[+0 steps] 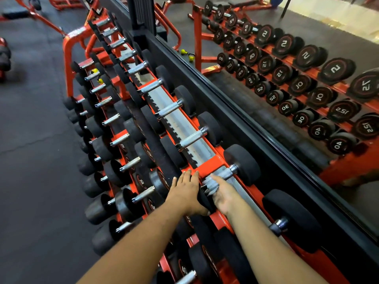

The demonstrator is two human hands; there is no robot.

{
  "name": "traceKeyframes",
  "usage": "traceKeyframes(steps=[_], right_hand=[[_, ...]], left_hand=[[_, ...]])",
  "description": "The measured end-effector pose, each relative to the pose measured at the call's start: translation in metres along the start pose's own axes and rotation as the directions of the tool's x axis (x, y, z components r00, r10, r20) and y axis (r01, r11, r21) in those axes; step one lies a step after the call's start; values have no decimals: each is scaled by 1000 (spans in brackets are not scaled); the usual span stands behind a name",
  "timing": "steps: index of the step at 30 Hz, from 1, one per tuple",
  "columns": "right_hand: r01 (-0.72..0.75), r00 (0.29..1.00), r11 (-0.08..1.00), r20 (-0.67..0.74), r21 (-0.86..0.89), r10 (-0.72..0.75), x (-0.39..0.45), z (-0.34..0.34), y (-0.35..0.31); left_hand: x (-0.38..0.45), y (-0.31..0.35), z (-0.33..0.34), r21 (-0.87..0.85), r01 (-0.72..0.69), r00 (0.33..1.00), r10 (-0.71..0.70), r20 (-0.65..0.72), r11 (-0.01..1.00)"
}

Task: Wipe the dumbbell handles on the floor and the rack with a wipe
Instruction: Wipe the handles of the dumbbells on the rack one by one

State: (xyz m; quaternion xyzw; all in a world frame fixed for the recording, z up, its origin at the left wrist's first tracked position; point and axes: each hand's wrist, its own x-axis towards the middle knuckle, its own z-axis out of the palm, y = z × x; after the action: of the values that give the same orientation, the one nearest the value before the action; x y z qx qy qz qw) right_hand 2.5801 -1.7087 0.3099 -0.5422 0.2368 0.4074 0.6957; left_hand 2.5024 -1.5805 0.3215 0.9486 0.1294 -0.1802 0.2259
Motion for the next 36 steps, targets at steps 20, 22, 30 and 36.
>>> traceKeyframes(steps=[20,22,30,36], right_hand=[[335,692,-644,643,-688,-328,3,-19,12],[399,666,-637,686,-659,-293,-4,-33,15],[583,552,-377,691,-720,-467,-57,-111,30],[621,385,-355,666,-699,-640,-104,-171,73]], left_hand=[[-1,0,2,-22,9,1000,-9,3,1000],[-3,1,2,-22,11,1000,-11,-15,1000],[-49,9,37,-33,-27,967,17,-256,999],[-113,50,72,-249,-154,957,81,-280,956]])
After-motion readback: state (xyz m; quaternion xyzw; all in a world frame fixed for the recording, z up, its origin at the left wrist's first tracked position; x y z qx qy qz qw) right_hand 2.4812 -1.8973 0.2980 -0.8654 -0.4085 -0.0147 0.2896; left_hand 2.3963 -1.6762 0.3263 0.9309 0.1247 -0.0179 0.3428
